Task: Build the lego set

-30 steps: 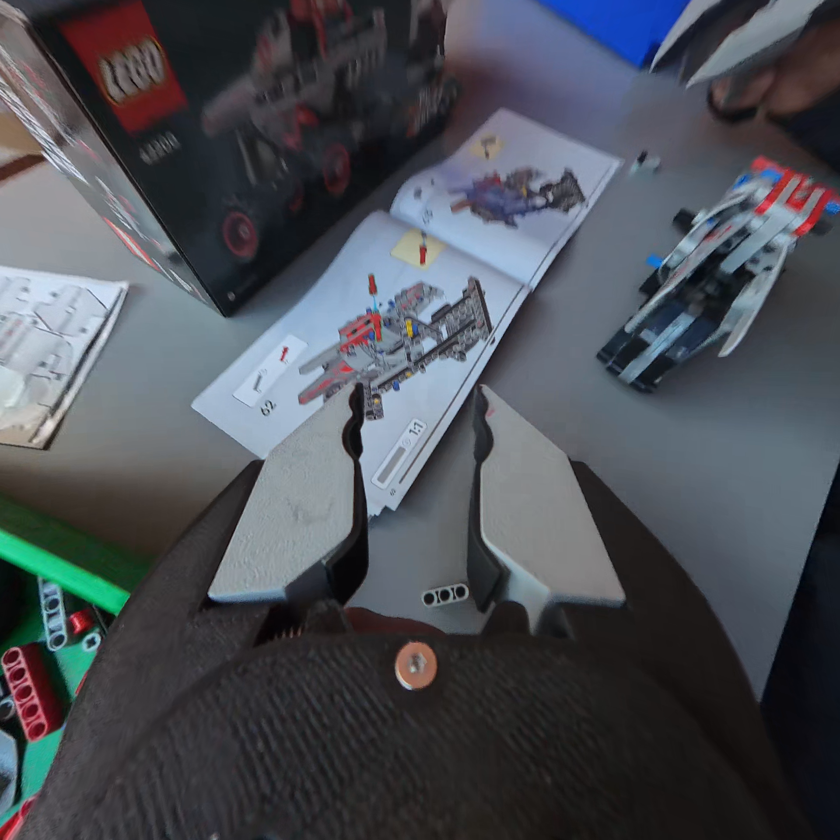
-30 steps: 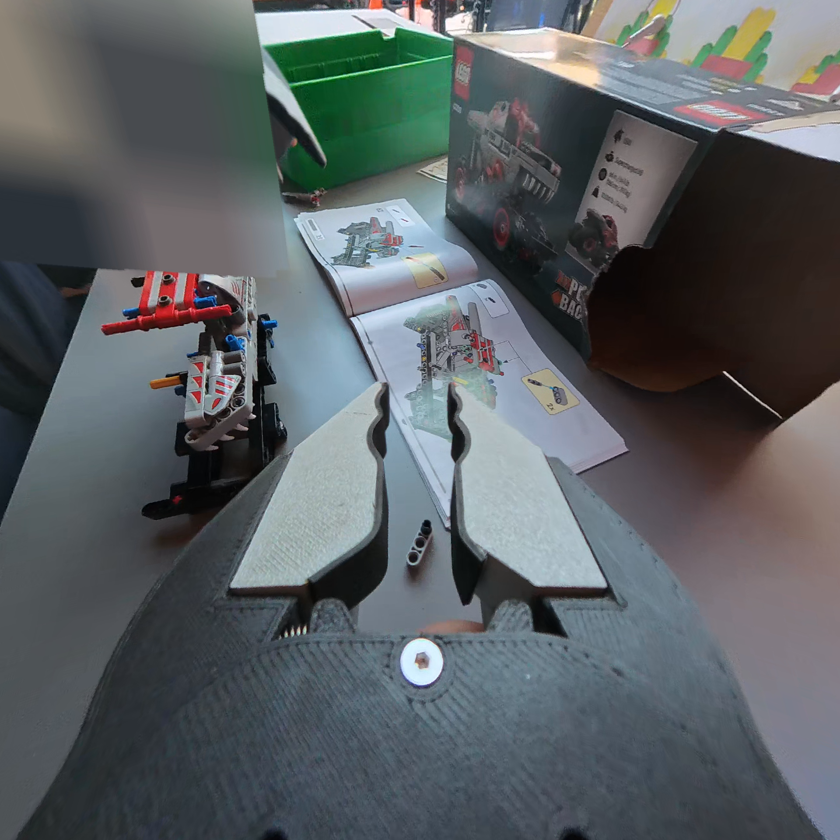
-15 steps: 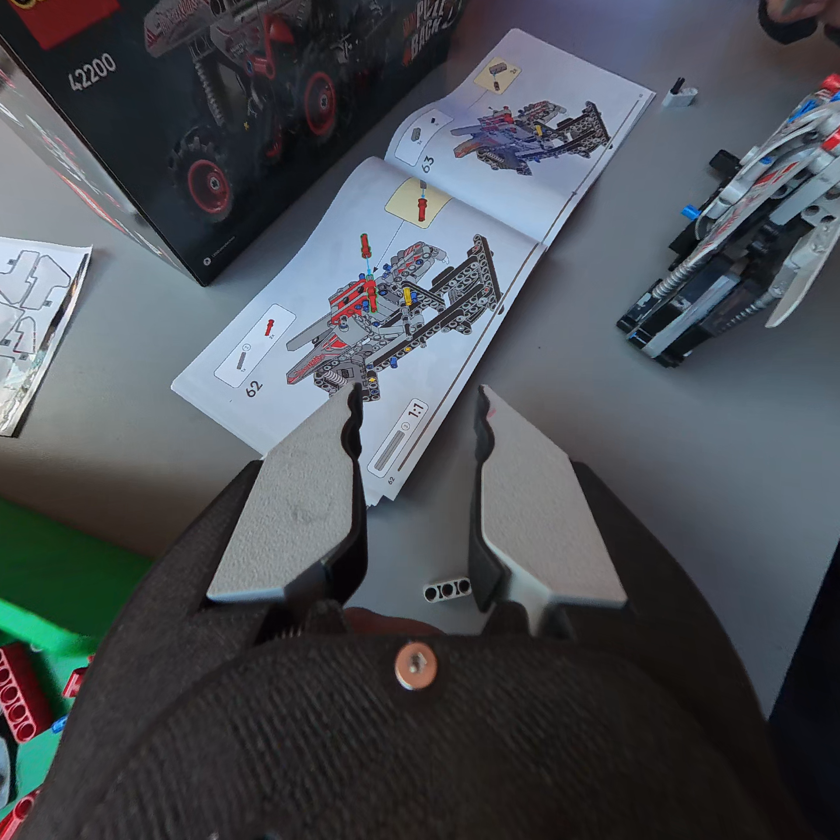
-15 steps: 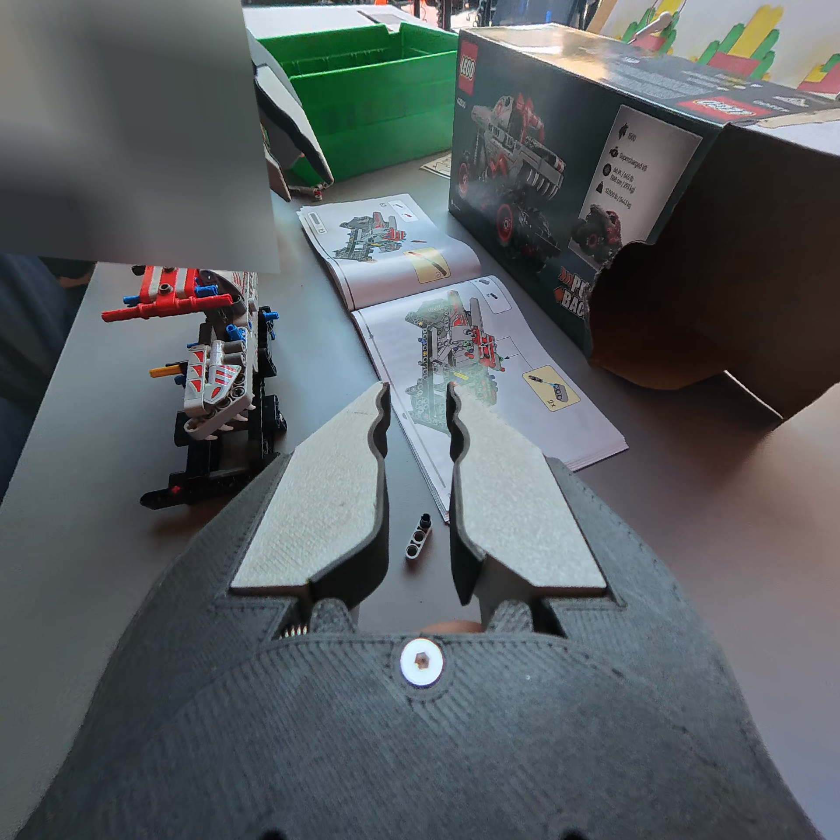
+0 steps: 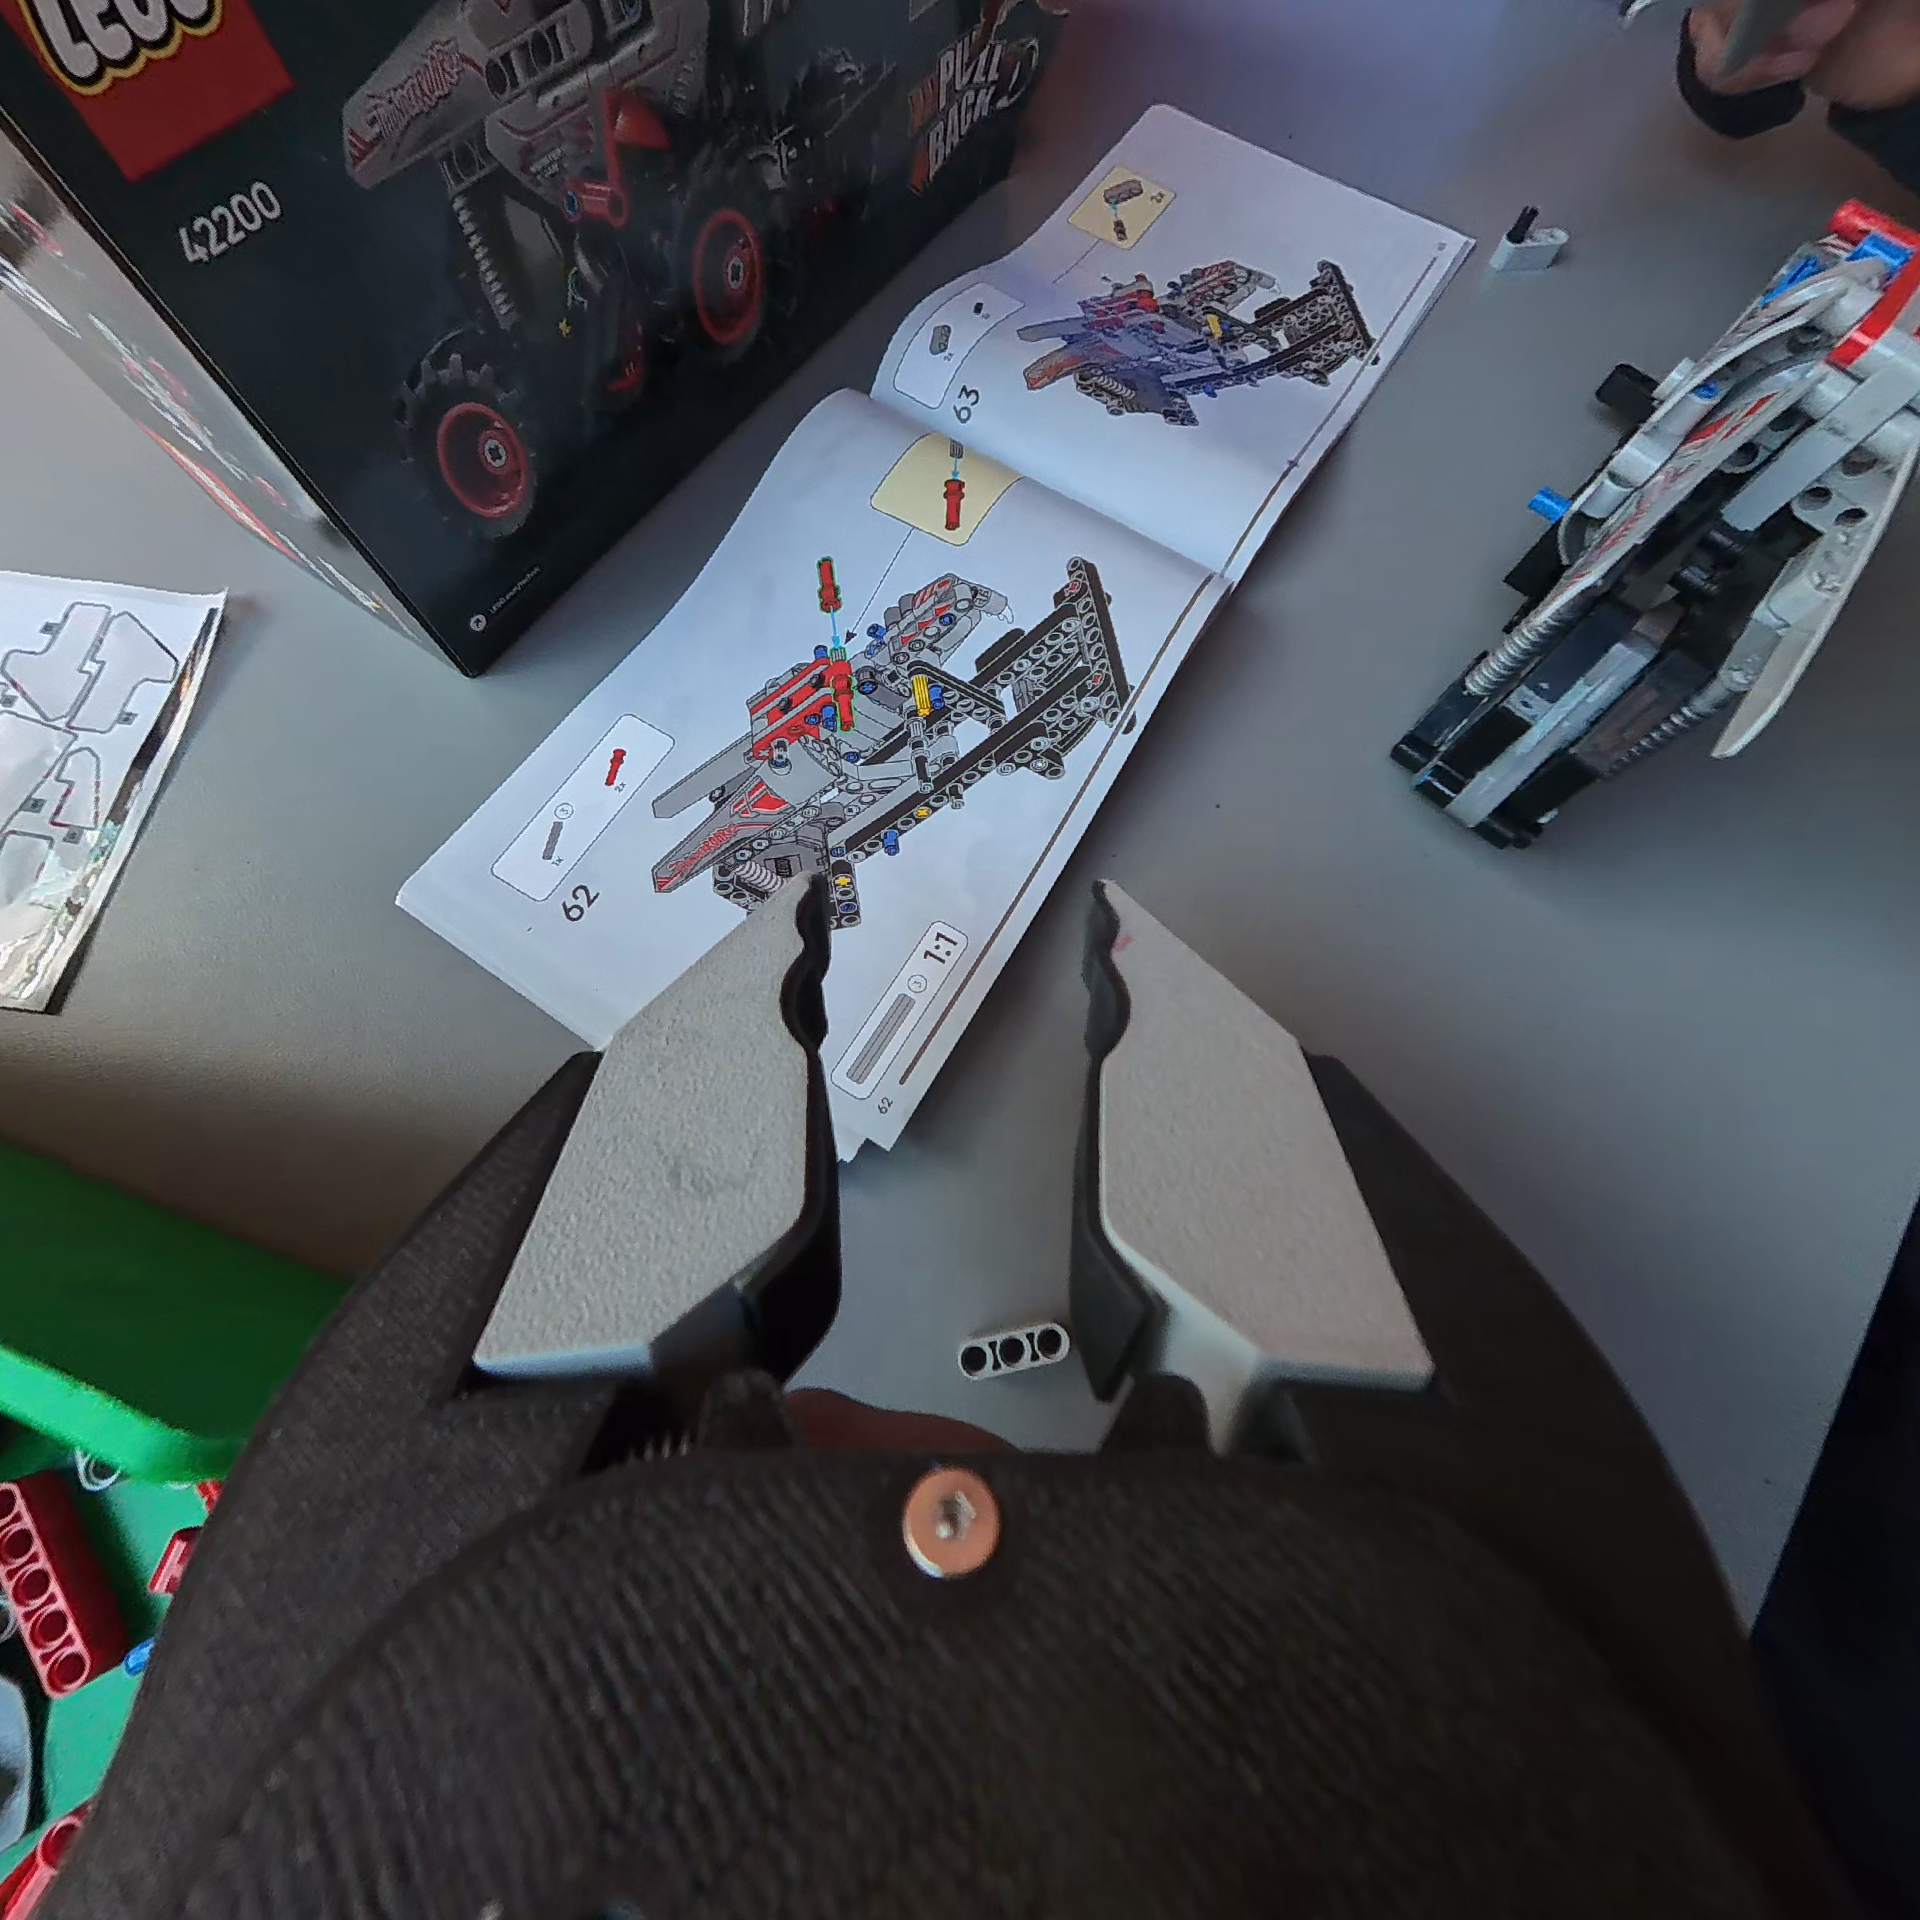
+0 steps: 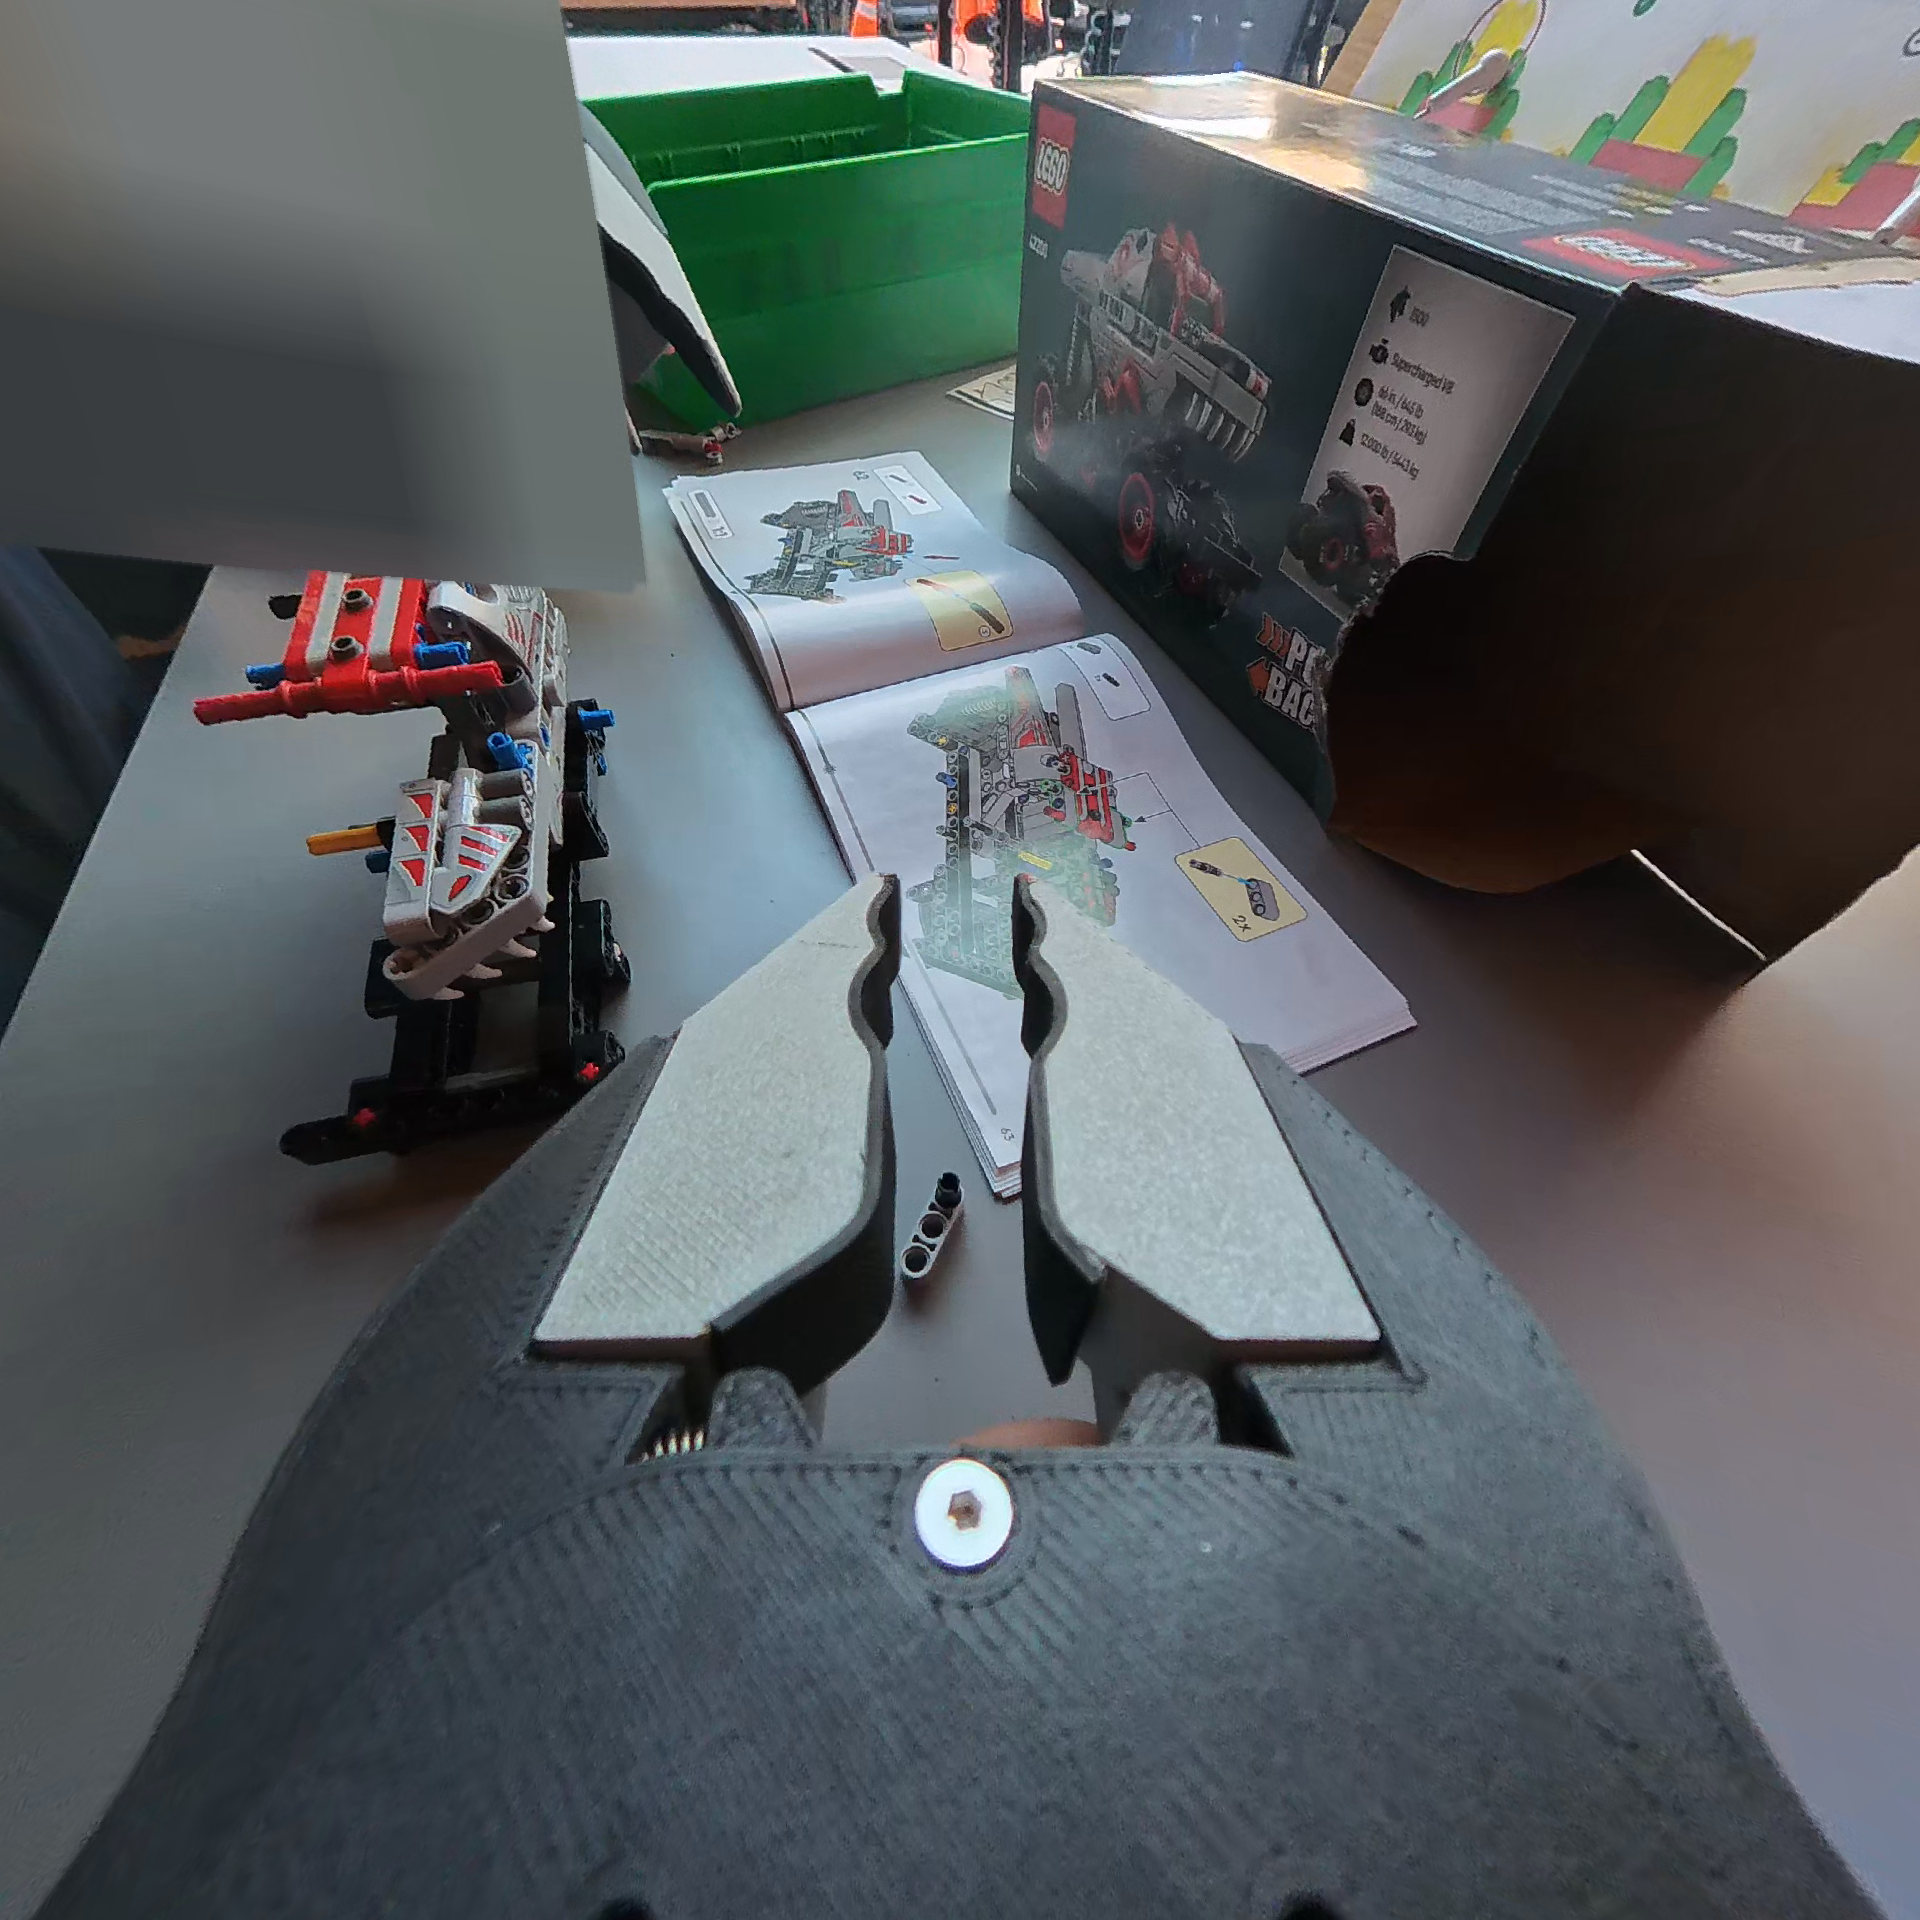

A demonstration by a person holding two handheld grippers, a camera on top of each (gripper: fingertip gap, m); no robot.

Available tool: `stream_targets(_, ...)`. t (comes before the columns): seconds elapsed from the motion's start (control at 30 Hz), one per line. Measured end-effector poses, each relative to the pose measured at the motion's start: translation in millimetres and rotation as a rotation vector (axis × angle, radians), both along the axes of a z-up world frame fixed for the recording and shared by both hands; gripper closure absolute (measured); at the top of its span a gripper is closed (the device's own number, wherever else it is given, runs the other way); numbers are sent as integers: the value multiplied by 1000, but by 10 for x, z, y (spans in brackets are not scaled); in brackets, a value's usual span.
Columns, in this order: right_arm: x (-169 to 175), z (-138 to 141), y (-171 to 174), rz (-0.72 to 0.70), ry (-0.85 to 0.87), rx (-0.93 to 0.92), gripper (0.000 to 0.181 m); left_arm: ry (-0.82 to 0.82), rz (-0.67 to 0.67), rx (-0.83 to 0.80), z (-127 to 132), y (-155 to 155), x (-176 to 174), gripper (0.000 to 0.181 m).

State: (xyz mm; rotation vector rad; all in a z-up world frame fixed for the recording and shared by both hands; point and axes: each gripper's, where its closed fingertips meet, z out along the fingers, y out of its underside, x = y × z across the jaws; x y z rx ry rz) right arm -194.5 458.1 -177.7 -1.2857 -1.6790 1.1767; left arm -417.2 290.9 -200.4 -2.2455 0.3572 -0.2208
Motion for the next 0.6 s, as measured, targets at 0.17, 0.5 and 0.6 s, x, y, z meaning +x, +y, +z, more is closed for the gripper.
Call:
stream_targets(0.17,-4,-1,3,1,2,1,163,6,-1,-6,-10,-8,-3,135)
stream_targets(0.5,-16,-26,-31,16,-12,-7,163,46,31,-83,-192,-24,-86,134)
stream_targets(0.6,-11,-9,-36,15,-9,-2,163,28,28,-102,-229,-29,-79,133)
